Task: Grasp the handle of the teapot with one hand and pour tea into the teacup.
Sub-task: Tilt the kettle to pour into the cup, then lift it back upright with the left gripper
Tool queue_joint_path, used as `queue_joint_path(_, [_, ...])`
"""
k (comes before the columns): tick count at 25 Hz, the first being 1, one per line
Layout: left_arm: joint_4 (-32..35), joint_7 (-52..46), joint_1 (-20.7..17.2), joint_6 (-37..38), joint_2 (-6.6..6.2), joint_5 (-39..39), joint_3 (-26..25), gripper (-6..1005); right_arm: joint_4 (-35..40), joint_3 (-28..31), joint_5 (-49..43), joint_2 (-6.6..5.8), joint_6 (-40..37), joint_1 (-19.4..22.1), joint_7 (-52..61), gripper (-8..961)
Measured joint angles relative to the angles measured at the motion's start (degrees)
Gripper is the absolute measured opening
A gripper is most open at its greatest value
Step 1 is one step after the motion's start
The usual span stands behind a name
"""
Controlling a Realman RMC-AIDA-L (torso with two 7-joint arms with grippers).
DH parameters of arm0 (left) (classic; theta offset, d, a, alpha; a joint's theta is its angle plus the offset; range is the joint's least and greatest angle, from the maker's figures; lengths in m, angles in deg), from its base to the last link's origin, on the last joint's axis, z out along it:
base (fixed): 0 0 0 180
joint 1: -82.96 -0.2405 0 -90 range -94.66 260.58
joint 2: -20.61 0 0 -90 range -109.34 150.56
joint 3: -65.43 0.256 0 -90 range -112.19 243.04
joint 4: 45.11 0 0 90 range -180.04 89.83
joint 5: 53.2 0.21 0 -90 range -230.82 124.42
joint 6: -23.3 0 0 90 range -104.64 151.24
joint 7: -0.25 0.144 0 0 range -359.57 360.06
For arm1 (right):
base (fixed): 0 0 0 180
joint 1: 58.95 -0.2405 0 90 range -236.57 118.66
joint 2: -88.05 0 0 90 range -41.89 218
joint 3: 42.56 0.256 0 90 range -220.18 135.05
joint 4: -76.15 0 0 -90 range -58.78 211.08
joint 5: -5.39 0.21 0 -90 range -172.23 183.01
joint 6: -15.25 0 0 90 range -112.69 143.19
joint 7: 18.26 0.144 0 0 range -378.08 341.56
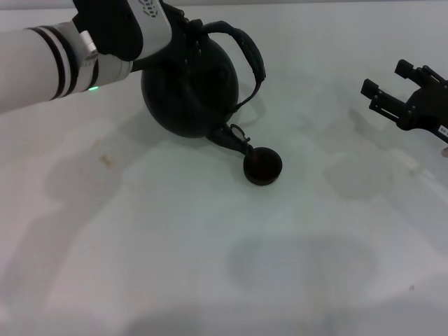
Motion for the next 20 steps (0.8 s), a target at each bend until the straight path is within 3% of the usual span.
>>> queue_joint_path(20, [-0.2,-1.82,1.04,0.07,0.08,3.19,0.68,130,-0.13,0.0,0.0,0.0,-0.04,0.0,-0.13,845])
